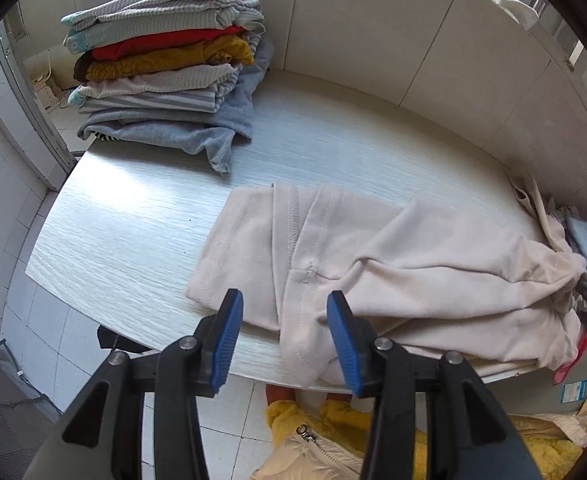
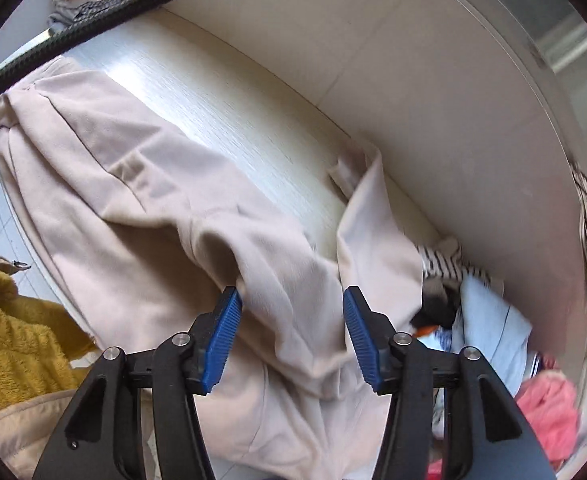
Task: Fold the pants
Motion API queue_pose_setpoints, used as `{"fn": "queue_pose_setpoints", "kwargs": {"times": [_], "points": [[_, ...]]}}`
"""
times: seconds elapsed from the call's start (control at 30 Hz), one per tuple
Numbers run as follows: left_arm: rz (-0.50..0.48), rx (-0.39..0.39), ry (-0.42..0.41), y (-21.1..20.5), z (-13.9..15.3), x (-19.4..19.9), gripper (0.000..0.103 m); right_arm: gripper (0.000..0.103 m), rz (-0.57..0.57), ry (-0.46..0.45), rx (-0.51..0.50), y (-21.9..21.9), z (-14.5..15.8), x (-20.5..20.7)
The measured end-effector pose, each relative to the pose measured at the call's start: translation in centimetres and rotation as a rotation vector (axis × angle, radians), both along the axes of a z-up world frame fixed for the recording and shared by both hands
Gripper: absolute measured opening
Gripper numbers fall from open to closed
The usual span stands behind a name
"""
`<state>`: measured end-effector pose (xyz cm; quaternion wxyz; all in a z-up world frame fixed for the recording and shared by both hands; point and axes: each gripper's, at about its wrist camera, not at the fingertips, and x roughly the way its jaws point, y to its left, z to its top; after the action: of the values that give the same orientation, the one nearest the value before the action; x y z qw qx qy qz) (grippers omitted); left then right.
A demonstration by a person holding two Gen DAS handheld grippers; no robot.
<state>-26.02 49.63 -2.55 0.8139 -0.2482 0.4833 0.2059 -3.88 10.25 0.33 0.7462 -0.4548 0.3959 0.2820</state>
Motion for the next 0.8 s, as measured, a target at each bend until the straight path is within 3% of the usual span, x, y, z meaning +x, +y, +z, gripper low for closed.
{"fn": "queue_pose_setpoints", "kwargs": {"times": [0.17,0.4,0.47,0.53,0.63,0.8], "points": [[-0.054,-0.028,-0.022,0.4,-1.0,2.1,0.046,0.054,0.017,0.024,-0.001,1.5,-0.4,1.9],[-0.092,-0.068,0.012,1.0,-3.8,4.2,0.046,0.053,-0.018,0.090,0.002,2.7,-2.1,1.8],[-0.103,-0.060,0.012,0.8,-3.9,4.4,0.045,0.048,-0.035,0.106,0.006,2.7,-3.0,2.4],[-0.104,-0.060,0.007,0.8,-3.8,4.4,0.042,0.031,-0.055,0.127,0.010,2.7,-3.3,2.6],[-0.083,-0.061,-0.003,0.8,-3.4,4.0,0.037,0.017,-0.072,0.124,0.022,2.5,-3.3,2.7],[-0.093,-0.065,-0.035,0.3,-2.4,3.3,0.037,0.011,-0.098,0.096,0.065,1.6,-1.7,2.3]]}}
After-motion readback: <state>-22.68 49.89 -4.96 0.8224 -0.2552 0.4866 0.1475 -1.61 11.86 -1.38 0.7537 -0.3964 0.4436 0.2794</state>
